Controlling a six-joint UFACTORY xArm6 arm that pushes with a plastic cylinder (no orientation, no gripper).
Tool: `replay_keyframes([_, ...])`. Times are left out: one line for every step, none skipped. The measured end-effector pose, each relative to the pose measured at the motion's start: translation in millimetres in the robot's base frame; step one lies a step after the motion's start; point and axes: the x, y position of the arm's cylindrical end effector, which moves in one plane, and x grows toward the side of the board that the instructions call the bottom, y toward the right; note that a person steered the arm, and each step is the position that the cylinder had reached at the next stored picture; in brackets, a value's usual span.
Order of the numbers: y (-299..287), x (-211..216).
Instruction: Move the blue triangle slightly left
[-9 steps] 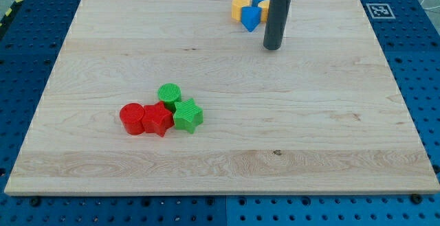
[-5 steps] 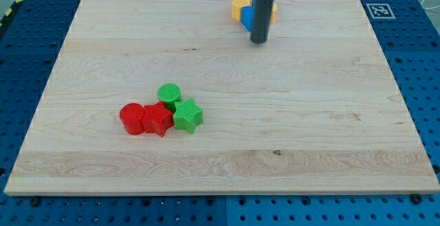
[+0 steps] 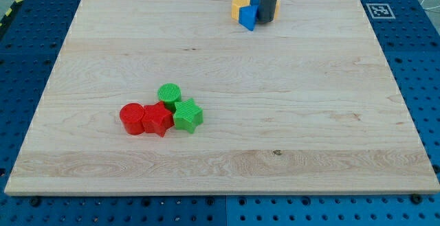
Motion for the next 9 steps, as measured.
replay_keyframes([-13.3,-0.3])
replay_keyframes([-32.9,-0.3])
replay_keyframes([-47.7,-0.4])
replay_keyframes([-48.9,-0.4])
replay_keyframes([-30.8,-0.4])
replay_keyframes([2.9,0.9])
replay_keyframes([2.9,9.5])
replay_keyframes([-13.5,19.4])
replay_keyframes([-19.4,32.6])
